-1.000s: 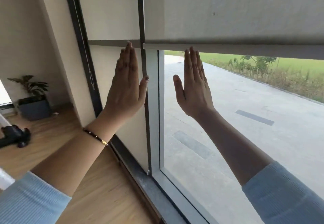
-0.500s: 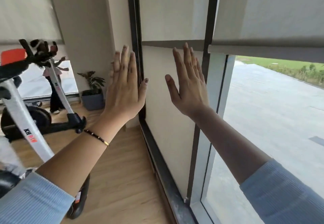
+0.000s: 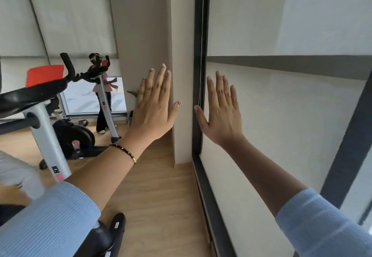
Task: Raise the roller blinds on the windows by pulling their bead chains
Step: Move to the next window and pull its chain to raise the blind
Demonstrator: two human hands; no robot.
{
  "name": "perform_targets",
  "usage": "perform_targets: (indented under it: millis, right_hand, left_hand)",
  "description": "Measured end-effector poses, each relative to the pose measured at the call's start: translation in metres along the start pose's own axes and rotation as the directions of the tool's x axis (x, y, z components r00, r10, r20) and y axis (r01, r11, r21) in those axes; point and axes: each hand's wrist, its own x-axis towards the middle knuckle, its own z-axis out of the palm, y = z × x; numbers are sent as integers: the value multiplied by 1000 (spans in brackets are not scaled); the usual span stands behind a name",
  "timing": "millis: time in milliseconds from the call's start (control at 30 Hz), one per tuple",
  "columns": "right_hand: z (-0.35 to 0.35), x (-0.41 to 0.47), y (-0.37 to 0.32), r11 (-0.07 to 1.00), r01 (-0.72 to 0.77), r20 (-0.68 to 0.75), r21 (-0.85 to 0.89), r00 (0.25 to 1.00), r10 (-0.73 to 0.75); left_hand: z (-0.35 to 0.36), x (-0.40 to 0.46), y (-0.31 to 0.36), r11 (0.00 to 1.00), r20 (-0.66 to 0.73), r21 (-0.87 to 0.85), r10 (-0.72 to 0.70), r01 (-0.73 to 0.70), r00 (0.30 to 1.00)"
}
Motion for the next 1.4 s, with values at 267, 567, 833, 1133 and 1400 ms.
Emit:
perform_targets:
  millis: [267, 567, 833, 1133, 1400]
  right_hand:
    - [159, 99, 14, 998, -54, 7, -14, 999, 54]
    - [345, 209, 72, 998, -59, -2, -10, 998, 59]
    - [511, 331, 119, 997, -70, 4, 18, 998, 70]
    - [711, 452, 172, 992, -126, 11, -33, 992, 126]
    - [848, 550, 245, 976, -211, -13, -56, 978, 210]
  left_hand:
    - [146, 74, -86, 1000, 50, -4, 15, -14, 999]
    - [341, 163, -152, 1000, 61, -18, -16, 17, 998]
    - [507, 270, -217, 998, 46, -53, -38, 40, 998]
    - [715, 380, -307, 993, 20, -117, 0, 3, 1000]
    - [884, 495, -354, 962, -21, -258, 89, -91, 996]
